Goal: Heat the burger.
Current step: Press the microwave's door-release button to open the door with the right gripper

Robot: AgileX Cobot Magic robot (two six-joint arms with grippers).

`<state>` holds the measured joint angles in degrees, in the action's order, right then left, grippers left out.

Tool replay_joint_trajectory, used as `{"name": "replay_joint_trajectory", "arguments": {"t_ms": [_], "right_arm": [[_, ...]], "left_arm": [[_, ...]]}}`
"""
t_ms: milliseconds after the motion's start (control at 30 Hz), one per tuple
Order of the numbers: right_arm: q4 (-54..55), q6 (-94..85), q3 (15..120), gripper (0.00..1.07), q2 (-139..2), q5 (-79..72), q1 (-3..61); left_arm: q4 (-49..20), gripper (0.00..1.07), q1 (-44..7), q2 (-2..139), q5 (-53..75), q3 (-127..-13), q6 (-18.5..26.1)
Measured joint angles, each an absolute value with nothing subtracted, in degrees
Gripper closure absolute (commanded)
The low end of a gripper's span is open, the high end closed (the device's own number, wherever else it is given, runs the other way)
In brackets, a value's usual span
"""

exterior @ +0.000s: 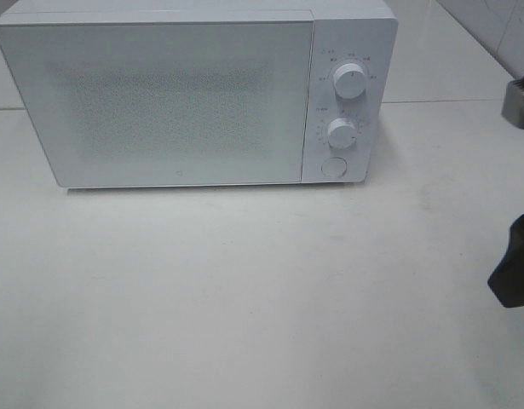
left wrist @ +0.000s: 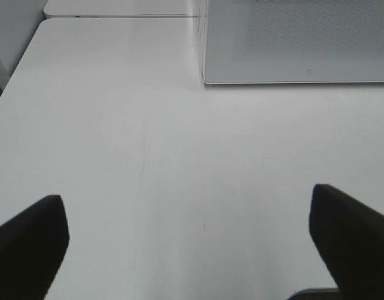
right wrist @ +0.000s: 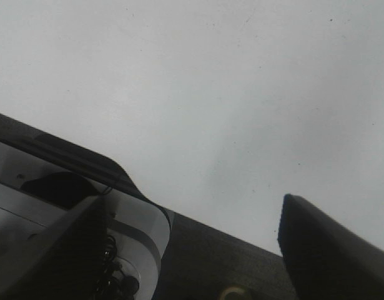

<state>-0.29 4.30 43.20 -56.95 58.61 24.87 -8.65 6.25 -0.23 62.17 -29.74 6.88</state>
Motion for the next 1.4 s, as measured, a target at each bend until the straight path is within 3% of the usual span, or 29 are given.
{"name": "replay_joint_trajectory", "arguments": {"t_ms": [367,567,767,1100,1400], "right_arm": [[-4.8,4.3,37.2,0.33,-27.2,60.6,24.9],[-4.9,4.3,34.8,0.33,-18.9,60.6,24.0],[-4.9,4.3,30.8,0.33,-8.6,59.7,17.5],[-4.8,3.8,28.6,0.33,-0.7,57.4,10.0],[-4.8,3.3,28.6,0.33,0.2,57.5,8.6]], "left_arm": [[-8.7,0.06,6.2,-0.2,62.2,-29.7,6.9],[-8.7,0.06,6.2,-0.2,62.2,-29.7,6.9],[-8.7,0.06,6.2,-0.2,62.2,-29.7,6.9],[-8.7,0.06,6.2,-0.2,62.2,-29.7,6.9],[-8.7,0.06,6.2,-0.2,62.2,-29.7,6.9]]}}
